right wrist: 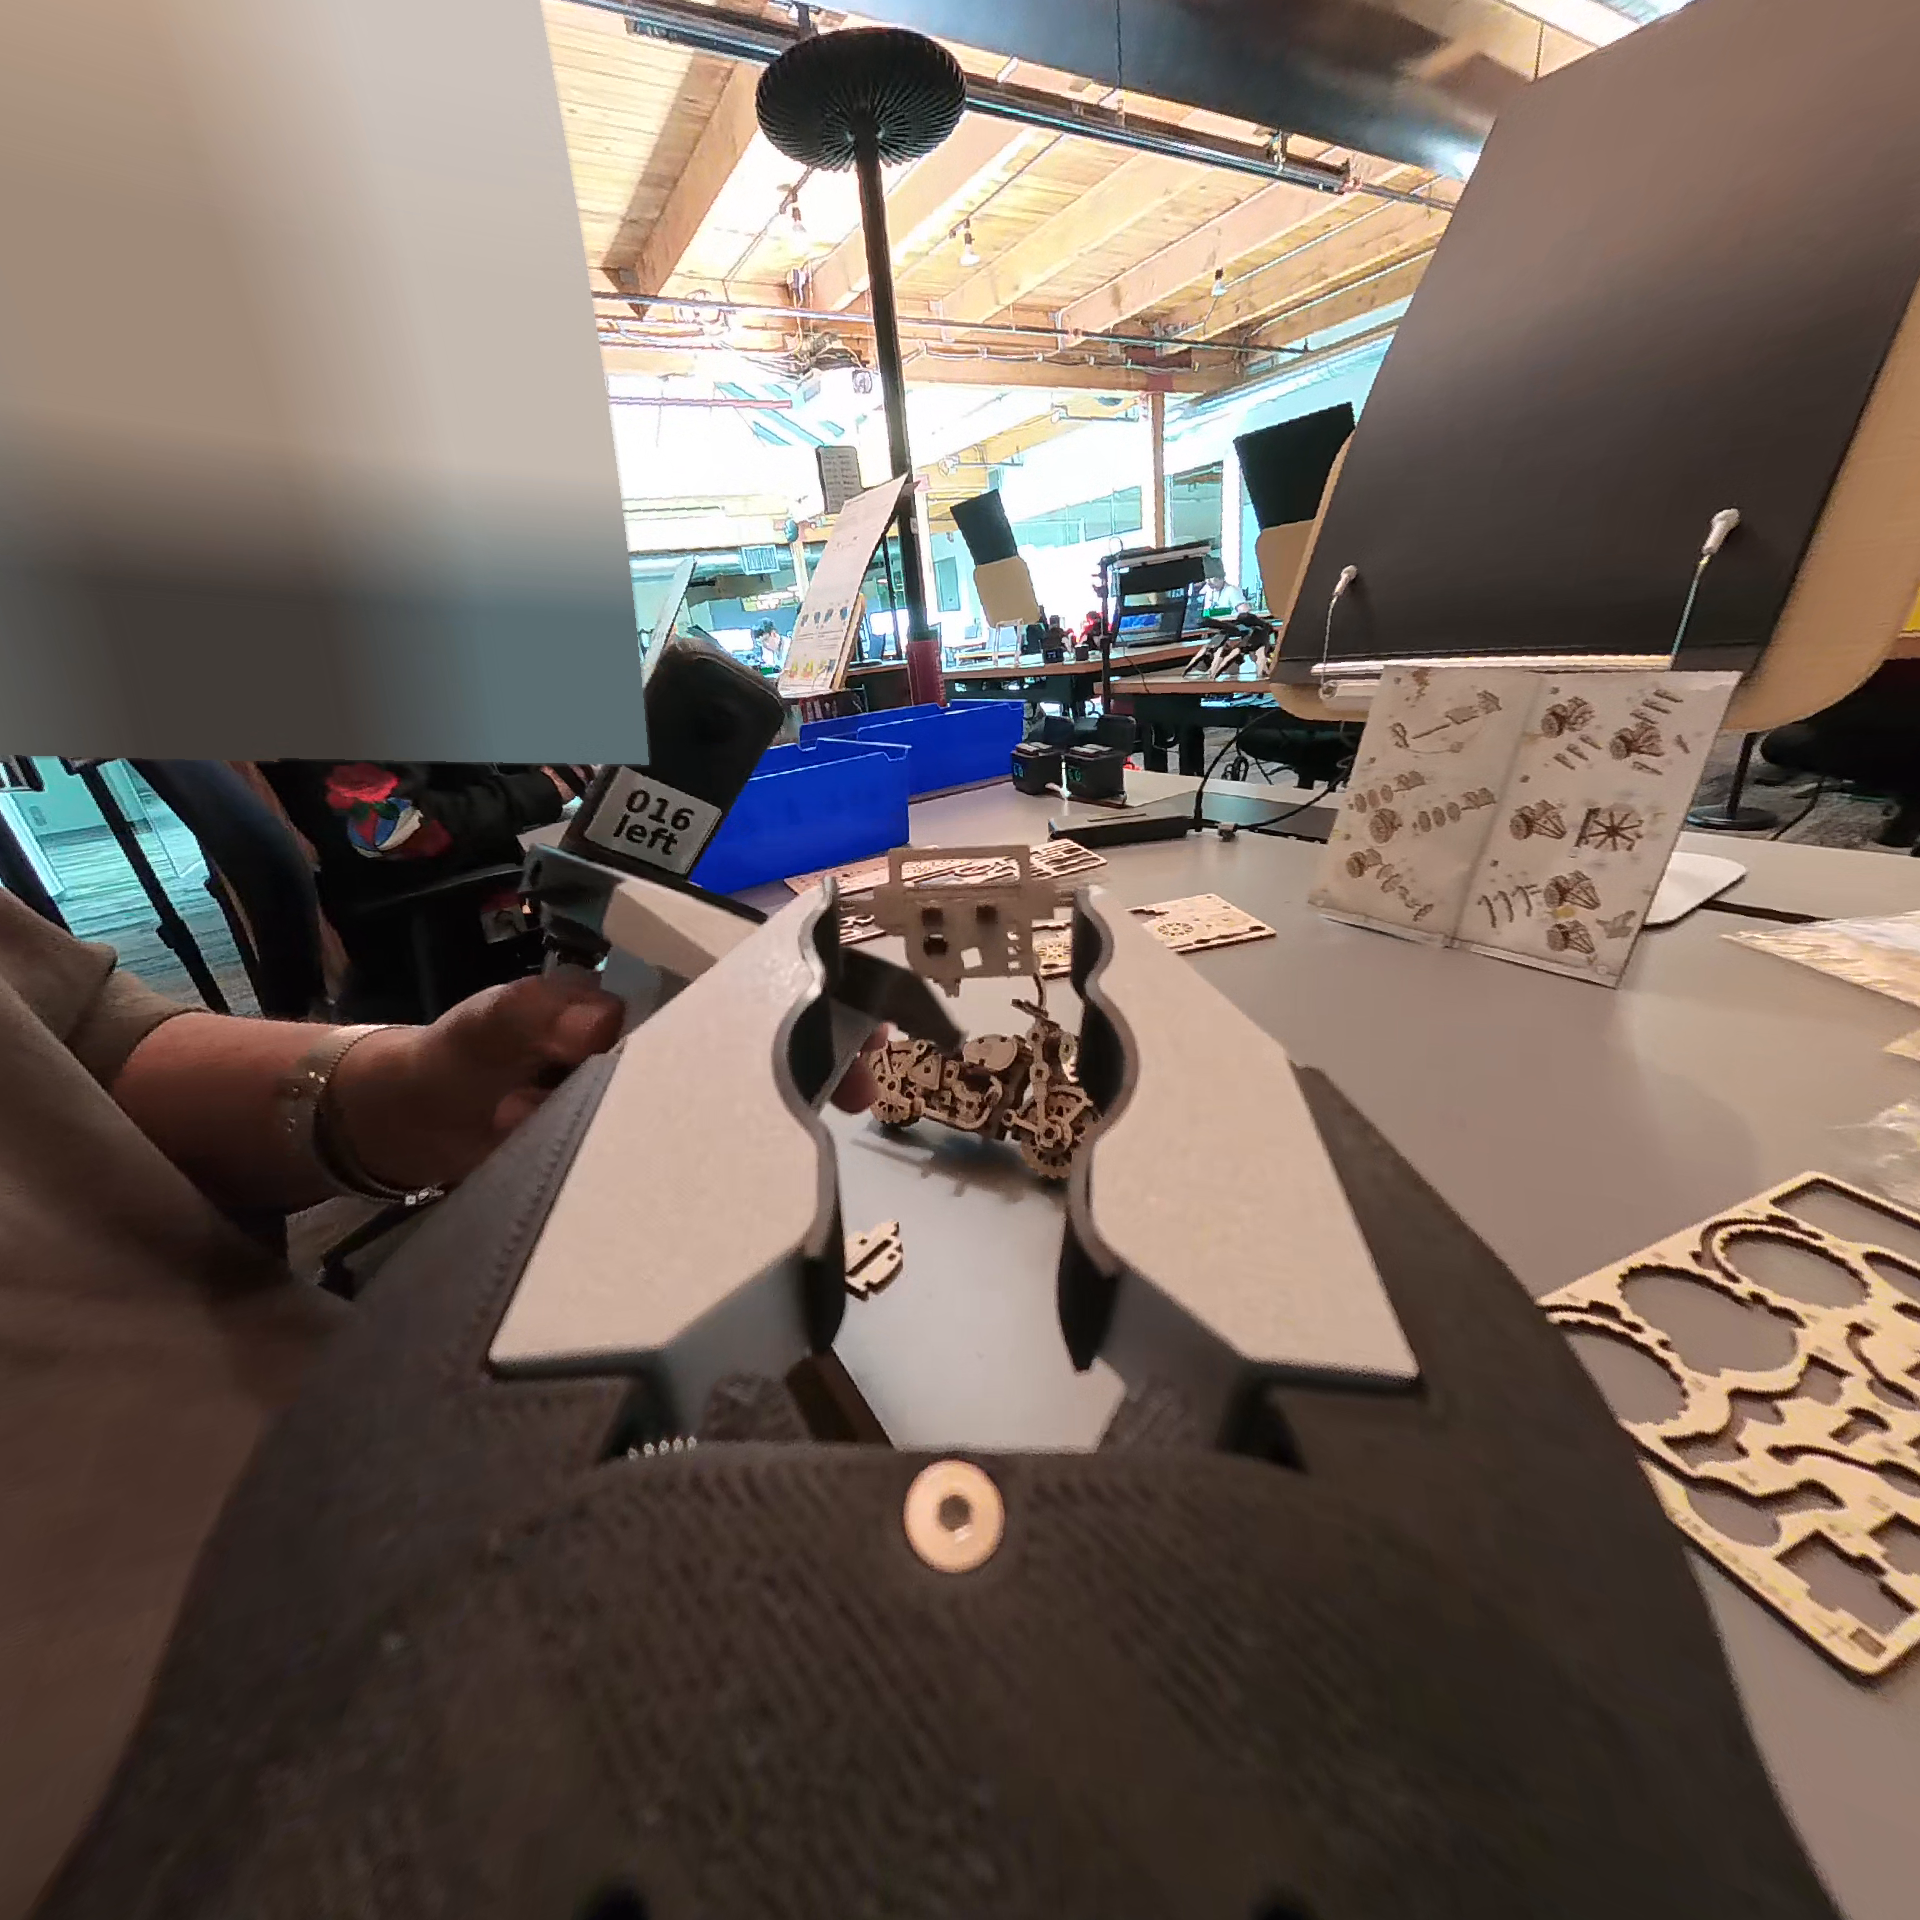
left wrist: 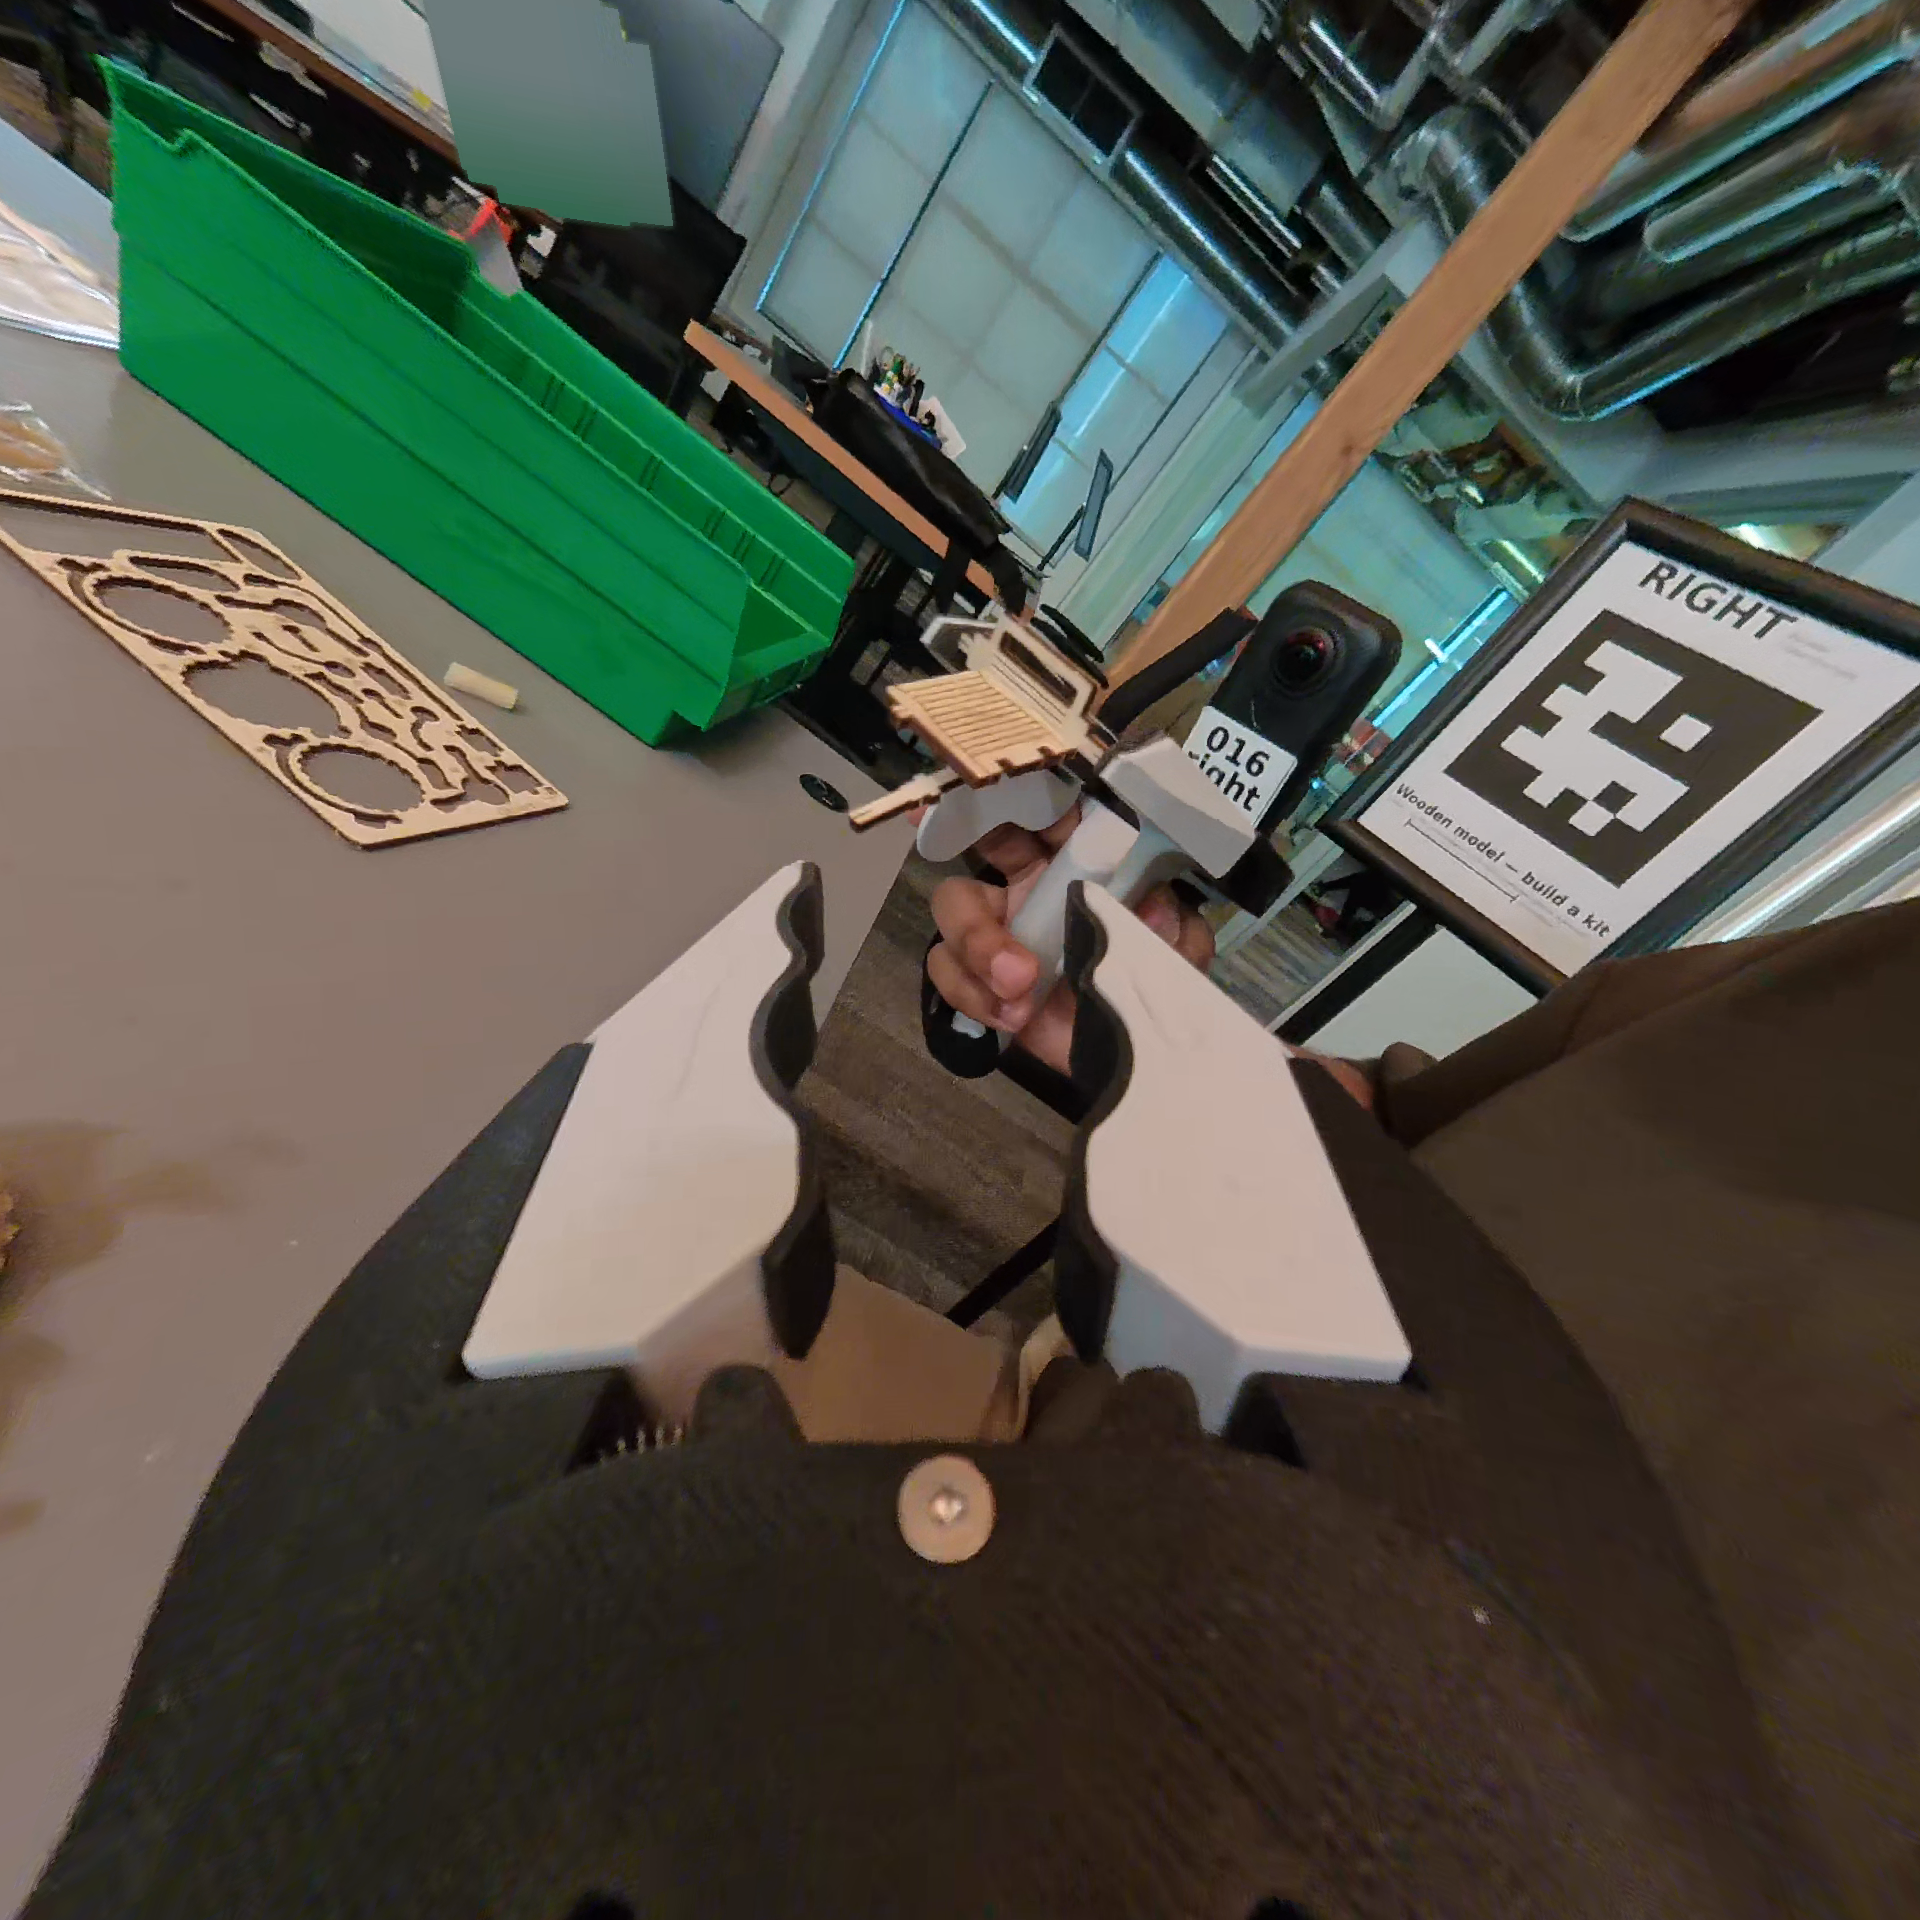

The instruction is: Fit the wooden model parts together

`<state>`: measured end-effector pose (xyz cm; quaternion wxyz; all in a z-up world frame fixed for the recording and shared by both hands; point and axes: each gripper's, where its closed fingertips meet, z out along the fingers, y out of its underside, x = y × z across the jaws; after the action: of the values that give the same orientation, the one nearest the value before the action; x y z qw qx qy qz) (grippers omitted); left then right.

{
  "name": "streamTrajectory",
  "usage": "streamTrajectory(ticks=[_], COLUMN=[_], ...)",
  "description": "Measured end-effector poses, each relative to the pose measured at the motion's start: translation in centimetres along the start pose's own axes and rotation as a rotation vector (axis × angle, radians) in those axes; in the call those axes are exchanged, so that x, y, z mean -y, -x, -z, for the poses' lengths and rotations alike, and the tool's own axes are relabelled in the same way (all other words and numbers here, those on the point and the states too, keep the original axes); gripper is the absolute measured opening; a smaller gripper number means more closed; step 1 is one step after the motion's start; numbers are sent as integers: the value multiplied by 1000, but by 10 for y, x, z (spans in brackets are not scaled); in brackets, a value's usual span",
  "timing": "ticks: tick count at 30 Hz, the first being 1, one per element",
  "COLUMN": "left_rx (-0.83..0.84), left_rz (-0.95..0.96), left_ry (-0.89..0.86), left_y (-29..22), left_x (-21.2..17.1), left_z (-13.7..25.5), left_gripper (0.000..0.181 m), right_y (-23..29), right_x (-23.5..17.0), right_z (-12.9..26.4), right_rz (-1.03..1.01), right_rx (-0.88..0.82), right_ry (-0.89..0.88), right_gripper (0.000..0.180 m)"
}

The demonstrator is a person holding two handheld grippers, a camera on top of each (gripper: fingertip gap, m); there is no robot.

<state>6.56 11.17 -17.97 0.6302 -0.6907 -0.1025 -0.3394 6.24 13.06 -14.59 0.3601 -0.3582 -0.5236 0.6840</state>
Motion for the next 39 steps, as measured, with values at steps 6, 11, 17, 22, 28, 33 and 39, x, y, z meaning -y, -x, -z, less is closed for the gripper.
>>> streamTrajectory(ticks=[6, 11, 17, 22, 28, 33, 39], left_rx=[-37, -47, -56, -57, -44, -58, -121], left_rz=[-3, -12, -20, -18, -27, 8, 6], left_ry=[-49, -40, -47, -45, -72, -84, -135], left_y=[-7, -12, -14, -14, -12, -8, -19], left_x=[11, 11, 13, 13, 18, 13, 18], left_z=[4, 2, 4, 4, 7, 5, 4], left_gripper=[45, 45, 46, 45, 47, 52, 54], right_y=[2, 4, 3, 2, -1, 0, -1], right_x=[0, 3, 3, 3, 5, 17, 16], right_z=[-1, -1, -1, -1, 0, 4, 3], right_rz=[-3, -10, -34, -61, -90, -207, -414], right_rx=[6, 11, 16, 17, 16, 47, 108], right_ry=[-3, -13, -15, -24, -41, -119, -191], right_gripper=[43, 43, 43, 43, 43, 43, 43])
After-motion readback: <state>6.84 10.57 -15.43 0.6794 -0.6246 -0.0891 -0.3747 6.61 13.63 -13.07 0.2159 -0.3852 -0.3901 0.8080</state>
